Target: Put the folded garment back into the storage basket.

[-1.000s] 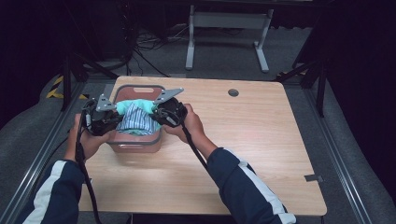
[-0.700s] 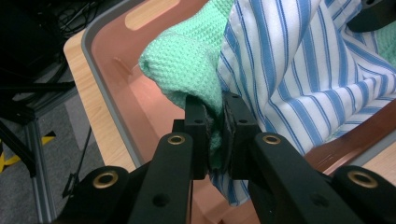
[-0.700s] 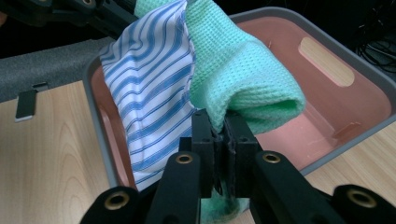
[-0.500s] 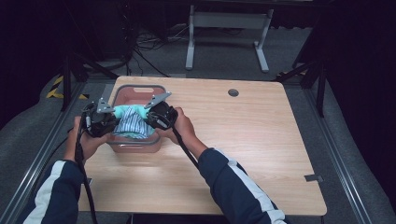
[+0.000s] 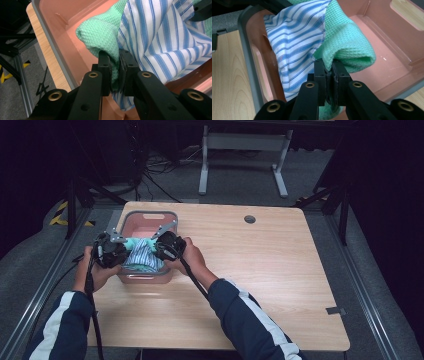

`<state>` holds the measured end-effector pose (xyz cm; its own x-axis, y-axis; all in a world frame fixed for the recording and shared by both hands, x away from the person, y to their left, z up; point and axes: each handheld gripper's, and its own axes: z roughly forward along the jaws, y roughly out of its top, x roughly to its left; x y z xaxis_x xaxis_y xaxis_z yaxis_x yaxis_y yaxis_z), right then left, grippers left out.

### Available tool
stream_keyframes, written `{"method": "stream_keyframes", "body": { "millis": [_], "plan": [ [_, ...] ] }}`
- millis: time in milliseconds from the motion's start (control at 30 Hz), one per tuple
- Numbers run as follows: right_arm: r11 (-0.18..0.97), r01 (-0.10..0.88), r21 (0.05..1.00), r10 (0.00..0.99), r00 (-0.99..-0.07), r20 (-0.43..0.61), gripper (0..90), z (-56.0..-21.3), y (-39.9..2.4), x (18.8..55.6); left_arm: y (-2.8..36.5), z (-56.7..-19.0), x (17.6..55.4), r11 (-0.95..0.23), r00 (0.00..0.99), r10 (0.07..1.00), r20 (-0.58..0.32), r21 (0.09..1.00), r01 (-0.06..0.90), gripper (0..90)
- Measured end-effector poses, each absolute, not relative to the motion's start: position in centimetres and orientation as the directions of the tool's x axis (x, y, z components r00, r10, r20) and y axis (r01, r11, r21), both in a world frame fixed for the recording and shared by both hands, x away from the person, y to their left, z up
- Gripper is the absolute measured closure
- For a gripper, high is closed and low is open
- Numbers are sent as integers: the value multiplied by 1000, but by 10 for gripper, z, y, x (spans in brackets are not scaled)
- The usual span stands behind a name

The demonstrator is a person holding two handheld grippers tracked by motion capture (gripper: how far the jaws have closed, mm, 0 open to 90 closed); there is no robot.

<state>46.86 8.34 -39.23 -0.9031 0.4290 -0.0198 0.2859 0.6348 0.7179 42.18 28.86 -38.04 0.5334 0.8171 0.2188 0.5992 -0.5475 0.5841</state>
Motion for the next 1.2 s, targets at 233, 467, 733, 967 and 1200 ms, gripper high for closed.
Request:
{"method": "stream_keyframes", "body": {
  "millis": [233,467,733,967,1200],
  "plan": [
    [644,293,706,430,-903,-18,814,-394,82,471,287,-381,422,-546,522,822,227,578,607,769],
    [653,292,699,429,-903,-24,771,-393,82,470,288,-379,420,-532,508,830,229,597,601,688],
    [654,277,704,433,-900,-48,747,-390,79,467,287,-376,415,-526,510,830,223,615,587,650],
    [645,259,719,429,-901,-61,690,-384,73,464,282,-372,407,-517,509,831,226,653,553,623],
    [651,247,718,439,-894,-91,569,-378,62,459,271,-366,395,-491,511,834,211,707,509,553]
  ]
}}
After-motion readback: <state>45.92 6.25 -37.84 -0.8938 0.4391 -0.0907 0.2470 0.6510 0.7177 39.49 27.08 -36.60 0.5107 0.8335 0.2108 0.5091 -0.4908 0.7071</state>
